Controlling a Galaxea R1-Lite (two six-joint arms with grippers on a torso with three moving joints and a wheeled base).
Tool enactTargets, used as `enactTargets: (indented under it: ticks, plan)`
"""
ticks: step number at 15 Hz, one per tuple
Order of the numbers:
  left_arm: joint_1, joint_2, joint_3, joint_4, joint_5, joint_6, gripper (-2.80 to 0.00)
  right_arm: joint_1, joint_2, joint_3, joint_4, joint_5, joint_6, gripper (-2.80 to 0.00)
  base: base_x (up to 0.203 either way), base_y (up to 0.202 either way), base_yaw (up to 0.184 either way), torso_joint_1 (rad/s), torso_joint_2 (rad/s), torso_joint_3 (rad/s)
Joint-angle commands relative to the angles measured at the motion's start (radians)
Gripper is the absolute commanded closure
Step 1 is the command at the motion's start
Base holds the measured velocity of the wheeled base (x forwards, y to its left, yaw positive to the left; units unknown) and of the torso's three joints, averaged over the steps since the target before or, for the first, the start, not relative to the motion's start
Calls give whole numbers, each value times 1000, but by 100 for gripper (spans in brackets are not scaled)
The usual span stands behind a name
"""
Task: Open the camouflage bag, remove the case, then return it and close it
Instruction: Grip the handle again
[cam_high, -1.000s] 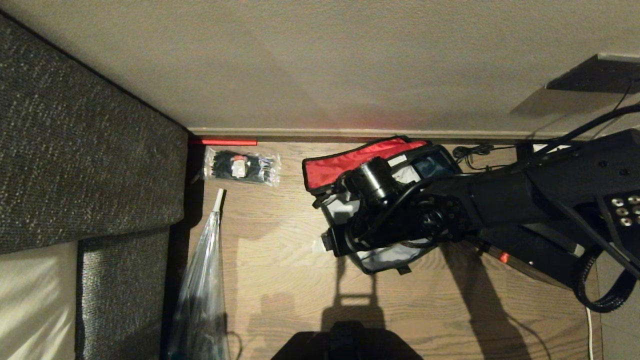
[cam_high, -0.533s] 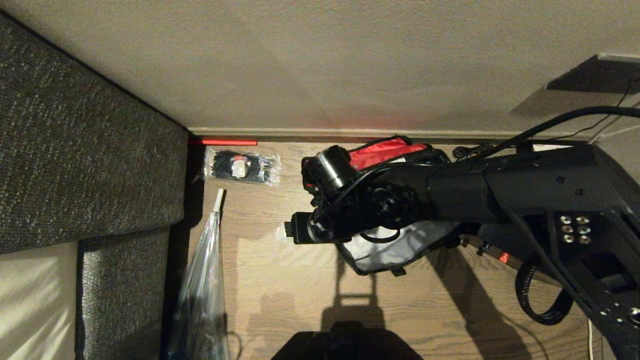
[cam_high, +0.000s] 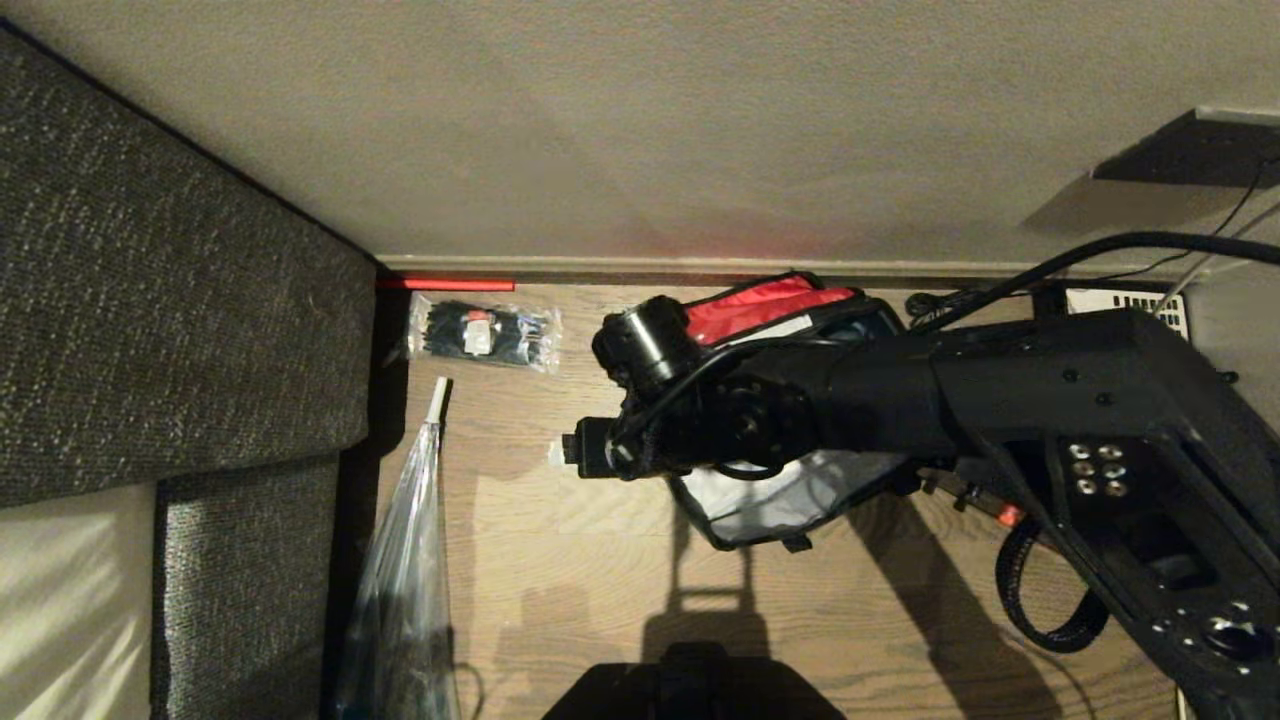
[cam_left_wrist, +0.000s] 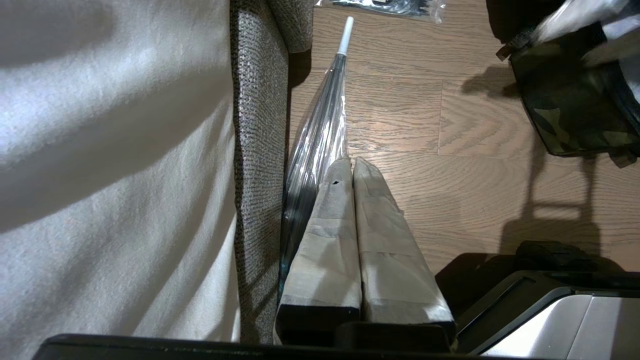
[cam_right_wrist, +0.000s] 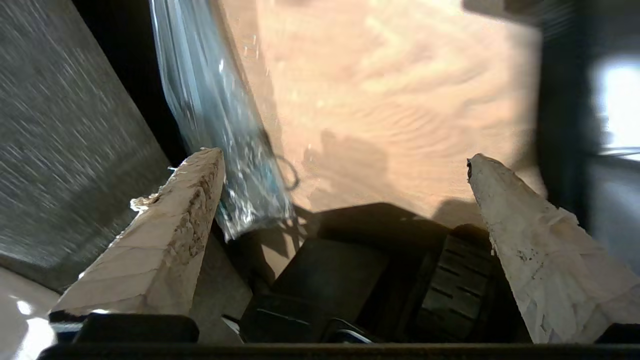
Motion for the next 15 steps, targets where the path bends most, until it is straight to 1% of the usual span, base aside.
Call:
enactTargets:
  ticks: [1,3,5,9,12,15]
  plan:
    - [1,-2,3,0,1,0,0,-46,-110,44,2,5,-5,-280,0,0,0,0,0,0]
    - [0,-2,3,0,1,1,0,-80,-146,136,2,1,-87,-280,0,0,0,0,0,0]
    - [0,-2,3,1,1,1,0,-100,-159,219,0,2,-121,-280,0,0,0,0,0,0]
    - [0,-2,3,0,1,-1,0,-103,-154,274,4,9,-125,-280,0,0,0,0,0,0]
    - [1,-2,2,1,1,1,0,-85,-142,372,13,40,-126,-280,0,0,0,0,0,0]
    - [1,-2,3,-1,1,0,0,-53,-86,359,-6,41,-129,-280,0,0,0,0,0,0]
